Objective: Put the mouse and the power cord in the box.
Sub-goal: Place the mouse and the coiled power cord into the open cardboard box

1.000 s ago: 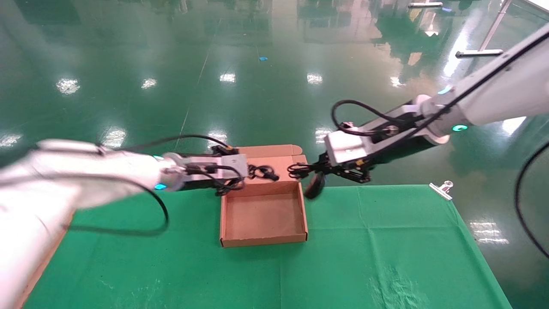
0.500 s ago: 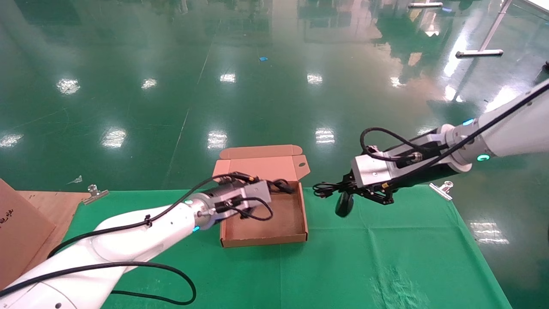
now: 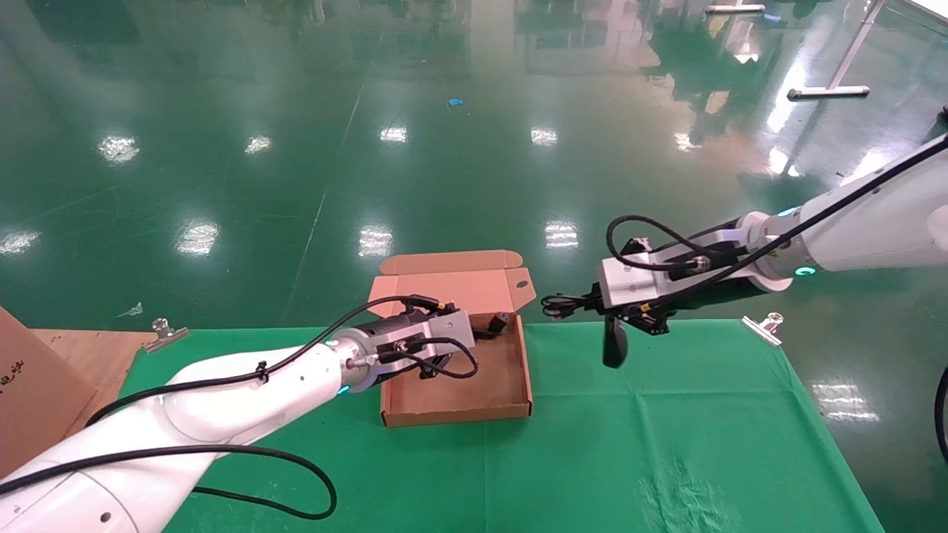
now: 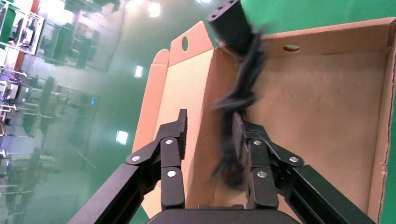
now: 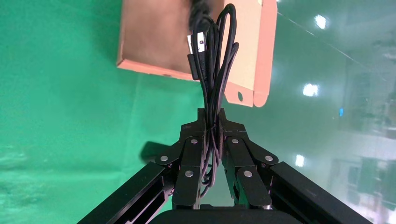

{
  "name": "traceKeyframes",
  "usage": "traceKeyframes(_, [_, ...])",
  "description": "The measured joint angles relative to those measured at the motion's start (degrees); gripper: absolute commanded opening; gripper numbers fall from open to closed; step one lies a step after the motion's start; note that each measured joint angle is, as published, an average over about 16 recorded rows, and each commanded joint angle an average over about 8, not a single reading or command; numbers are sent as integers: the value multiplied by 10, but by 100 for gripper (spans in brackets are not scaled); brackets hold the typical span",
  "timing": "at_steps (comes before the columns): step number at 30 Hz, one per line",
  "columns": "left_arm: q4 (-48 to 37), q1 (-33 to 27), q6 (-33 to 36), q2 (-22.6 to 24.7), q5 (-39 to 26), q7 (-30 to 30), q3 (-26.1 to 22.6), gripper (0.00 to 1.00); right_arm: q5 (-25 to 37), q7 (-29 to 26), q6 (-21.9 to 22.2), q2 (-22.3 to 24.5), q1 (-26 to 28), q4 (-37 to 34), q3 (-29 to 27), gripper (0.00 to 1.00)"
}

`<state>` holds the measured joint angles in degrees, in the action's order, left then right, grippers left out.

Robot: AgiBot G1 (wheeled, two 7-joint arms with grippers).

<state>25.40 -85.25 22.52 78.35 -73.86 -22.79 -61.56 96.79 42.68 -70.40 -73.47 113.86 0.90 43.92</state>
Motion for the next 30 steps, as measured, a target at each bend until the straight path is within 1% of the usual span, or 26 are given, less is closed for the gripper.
traceKeyframes(5, [-7,-8,3,-4,31,4,-5,100,-1,-3,-7,-11,3,1,-1,0])
traceKeyframes(8, [-11,-15,20,-14,55,3,1,100,-3,-7,-11,-19,5,4,-2,0])
traceKeyframes(11, [-9,-22,55,-36,85,-3,15,100,-6,-12,-11,-27,4,15,-3,0])
traceKeyframes(15, [1,-27,126,-80,139,-19,48,100,-14,-22,0,-37,-6,43,-4,0])
traceKeyframes(19, [16,-26,217,-138,196,-52,86,100,-24,-39,27,-46,-28,90,2,0])
traceKeyframes(24, [31,-19,327,-212,259,-97,130,100,-40,-71,79,-52,-69,164,27,0])
traceKeyframes(27, [32,-14,378,-248,288,-121,151,100,-51,-95,113,-53,-95,208,52,0])
traceKeyframes(30, [25,-10,414,-274,307,-140,165,100,-62,-120,144,-54,-118,247,84,0])
